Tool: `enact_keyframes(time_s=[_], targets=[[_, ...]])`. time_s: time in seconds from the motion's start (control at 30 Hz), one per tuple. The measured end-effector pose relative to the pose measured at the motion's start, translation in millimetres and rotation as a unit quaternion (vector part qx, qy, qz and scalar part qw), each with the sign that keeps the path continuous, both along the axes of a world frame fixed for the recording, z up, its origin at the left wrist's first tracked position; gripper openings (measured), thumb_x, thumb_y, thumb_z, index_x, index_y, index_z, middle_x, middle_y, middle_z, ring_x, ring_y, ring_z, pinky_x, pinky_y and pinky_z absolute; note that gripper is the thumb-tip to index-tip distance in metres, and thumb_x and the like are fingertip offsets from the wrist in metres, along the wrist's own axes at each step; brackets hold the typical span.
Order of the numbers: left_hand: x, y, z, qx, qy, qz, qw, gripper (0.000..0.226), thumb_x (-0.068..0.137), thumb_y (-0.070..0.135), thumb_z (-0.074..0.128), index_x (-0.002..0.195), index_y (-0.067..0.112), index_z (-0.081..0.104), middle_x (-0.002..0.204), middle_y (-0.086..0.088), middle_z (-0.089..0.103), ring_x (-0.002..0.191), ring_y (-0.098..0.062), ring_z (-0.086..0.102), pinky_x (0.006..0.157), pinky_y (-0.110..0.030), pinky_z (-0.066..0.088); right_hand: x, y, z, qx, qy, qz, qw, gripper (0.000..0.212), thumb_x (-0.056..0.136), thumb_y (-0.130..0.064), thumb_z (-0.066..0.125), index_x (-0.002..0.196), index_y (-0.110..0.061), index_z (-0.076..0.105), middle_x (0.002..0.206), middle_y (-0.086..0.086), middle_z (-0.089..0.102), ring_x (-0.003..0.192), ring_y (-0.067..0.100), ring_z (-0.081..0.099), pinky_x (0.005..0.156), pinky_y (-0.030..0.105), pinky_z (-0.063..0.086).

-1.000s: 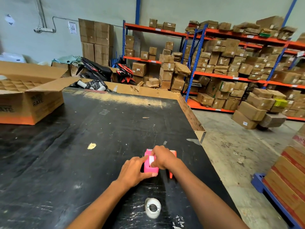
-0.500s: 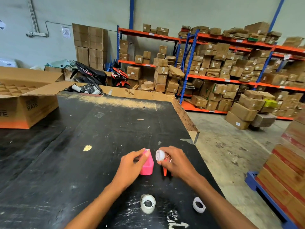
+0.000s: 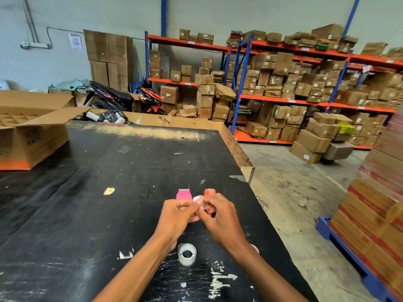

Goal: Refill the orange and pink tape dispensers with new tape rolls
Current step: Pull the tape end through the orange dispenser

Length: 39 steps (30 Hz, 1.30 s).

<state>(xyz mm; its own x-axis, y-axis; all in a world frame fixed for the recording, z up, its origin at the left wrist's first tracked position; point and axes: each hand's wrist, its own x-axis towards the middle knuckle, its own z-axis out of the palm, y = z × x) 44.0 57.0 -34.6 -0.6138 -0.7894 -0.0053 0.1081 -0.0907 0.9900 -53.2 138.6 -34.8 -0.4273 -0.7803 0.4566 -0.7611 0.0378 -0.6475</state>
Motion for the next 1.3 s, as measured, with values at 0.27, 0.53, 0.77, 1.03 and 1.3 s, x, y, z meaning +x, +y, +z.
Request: enact_keyframes(time_s=[0.27, 0.53, 0.77, 1.03, 1.3], targets=[[3.5, 7.8, -8.9, 0.007, 0.000, -0.008, 1.000, 0.022, 0.085, 0.017, 0.067, 0.080, -0.002, 0.076, 0.069, -0.010, 0.077, 0.063, -0.012, 0.072, 0.064, -0.016, 0.059, -3.9, 15.2, -18.3, -0.009, 0.017, 0.013, 1.000, 0.016, 0.088, -0.024, 0.056, 0.096, -0.018, 0.068, 0.086, 0.005, 0.063, 0.075, 0.019, 0.058, 0.067, 0.041, 0.050], [7.0, 14.7, -5.8, 0.059, -0.021, -0.014, 0.998, 0.029, 0.088, 0.020, 0.064, 0.086, -0.008, 0.071, 0.078, -0.024, 0.076, 0.064, -0.023, 0.075, 0.059, -0.021, 0.060, -10.8, 23.8, -19.1, 0.024, 0.003, 0.029, 0.999, 0.015, 0.088, -0.024, 0.060, 0.100, -0.015, 0.063, 0.089, 0.000, 0.071, 0.077, 0.015, 0.065, 0.071, 0.041, 0.054], [12.9, 19.3, -6.7, 0.067, -0.036, -0.019, 0.997, 0.026, 0.091, 0.019, 0.059, 0.078, 0.002, 0.074, 0.065, -0.010, 0.077, 0.060, -0.017, 0.074, 0.057, -0.020, 0.060, -13.7, 27.1, -19.1, 0.053, -0.031, 0.042, 0.997, 0.014, 0.083, -0.020, 0.064, 0.090, -0.010, 0.059, 0.085, 0.005, 0.069, 0.074, 0.020, 0.063, 0.070, 0.045, 0.053], [17.6, 17.7, -9.5, 0.065, -0.057, -0.026, 0.996, 0.029, 0.090, 0.022, 0.060, 0.083, -0.003, 0.072, 0.061, -0.007, 0.074, 0.057, -0.013, 0.071, 0.060, -0.021, 0.060, -12.7, 26.0, -14.1, 0.059, 0.032, 0.076, 0.995, 0.013, 0.081, -0.015, 0.067, 0.077, -0.012, 0.055, 0.082, 0.003, 0.063, 0.074, 0.017, 0.057, 0.069, 0.040, 0.051], [19.5, 11.1, -13.2, 0.061, -0.047, -0.024, 0.997, 0.023, 0.091, 0.013, 0.059, 0.079, 0.000, 0.074, 0.062, -0.006, 0.073, 0.058, -0.011, 0.069, 0.063, -0.018, 0.059, -11.1, 19.5, -10.3, 0.058, 0.010, 0.058, 0.997, 0.027, 0.074, -0.013, 0.071, 0.062, -0.028, 0.051, 0.067, -0.009, 0.059, 0.065, 0.013, 0.056, 0.062, 0.035, 0.047]])
